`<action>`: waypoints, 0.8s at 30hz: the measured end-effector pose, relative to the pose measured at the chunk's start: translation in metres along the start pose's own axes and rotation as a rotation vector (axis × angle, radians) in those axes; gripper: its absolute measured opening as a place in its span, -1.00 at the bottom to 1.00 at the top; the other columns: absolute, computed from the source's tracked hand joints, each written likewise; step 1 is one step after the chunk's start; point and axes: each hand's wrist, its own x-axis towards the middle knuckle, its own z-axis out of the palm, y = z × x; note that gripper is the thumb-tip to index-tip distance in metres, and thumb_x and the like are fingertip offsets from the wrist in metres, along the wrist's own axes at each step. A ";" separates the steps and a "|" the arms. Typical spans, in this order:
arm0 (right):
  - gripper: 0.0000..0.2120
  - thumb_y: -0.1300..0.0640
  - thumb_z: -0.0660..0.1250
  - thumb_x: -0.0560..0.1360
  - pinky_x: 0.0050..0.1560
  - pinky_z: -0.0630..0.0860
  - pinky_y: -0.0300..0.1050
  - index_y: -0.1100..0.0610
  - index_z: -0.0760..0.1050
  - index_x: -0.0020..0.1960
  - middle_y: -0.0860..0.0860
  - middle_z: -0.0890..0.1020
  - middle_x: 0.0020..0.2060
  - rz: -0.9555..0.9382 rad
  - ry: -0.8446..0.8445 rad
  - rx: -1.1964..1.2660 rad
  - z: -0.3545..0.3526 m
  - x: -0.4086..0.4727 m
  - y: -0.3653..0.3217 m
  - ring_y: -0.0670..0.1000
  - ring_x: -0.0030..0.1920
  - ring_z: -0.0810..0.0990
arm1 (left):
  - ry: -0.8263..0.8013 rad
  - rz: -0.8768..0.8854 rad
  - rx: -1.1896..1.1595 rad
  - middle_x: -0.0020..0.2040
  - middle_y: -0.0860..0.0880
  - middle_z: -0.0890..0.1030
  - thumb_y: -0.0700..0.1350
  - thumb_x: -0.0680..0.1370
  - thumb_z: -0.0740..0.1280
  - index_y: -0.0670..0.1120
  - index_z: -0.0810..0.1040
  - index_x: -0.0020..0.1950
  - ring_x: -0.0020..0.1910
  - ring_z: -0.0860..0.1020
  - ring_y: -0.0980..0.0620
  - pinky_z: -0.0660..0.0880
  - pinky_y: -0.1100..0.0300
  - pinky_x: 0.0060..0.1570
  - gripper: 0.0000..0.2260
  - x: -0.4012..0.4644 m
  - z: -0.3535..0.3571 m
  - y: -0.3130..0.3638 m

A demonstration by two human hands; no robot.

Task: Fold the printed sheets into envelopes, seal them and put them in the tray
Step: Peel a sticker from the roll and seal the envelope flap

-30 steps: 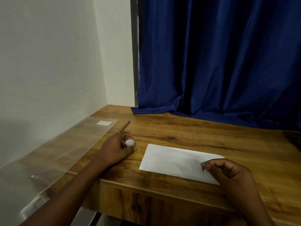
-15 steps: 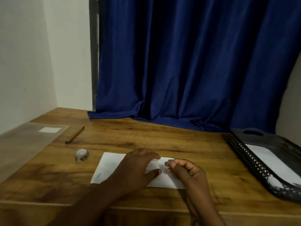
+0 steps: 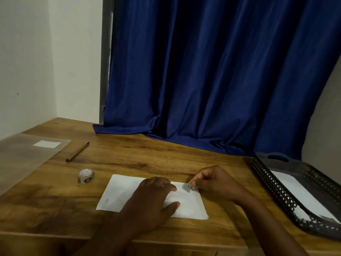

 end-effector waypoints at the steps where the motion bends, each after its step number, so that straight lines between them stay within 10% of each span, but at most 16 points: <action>1: -0.94 0.04 0.47 0.50 0.01 0.63 -0.10 -0.03 0.73 -0.10 -0.08 0.75 -0.12 -0.023 -0.042 -0.140 -0.002 0.008 -0.001 -0.10 -0.08 0.70 | -0.005 0.002 0.004 0.48 0.21 0.34 0.36 0.57 0.12 0.21 0.36 0.47 0.45 0.24 0.20 0.11 0.19 0.47 -0.49 0.000 -0.001 0.000; 24: -0.95 0.04 0.50 0.45 -0.05 0.56 -0.16 -0.10 0.72 -0.11 -0.23 0.73 -0.19 -0.075 -0.257 -0.536 0.005 0.055 -0.013 -0.25 -0.10 0.62 | -0.169 0.053 0.110 0.58 0.15 0.18 0.35 0.61 -0.05 0.42 0.02 0.55 0.53 0.10 0.08 0.03 -0.03 0.53 -0.52 0.004 -0.003 0.001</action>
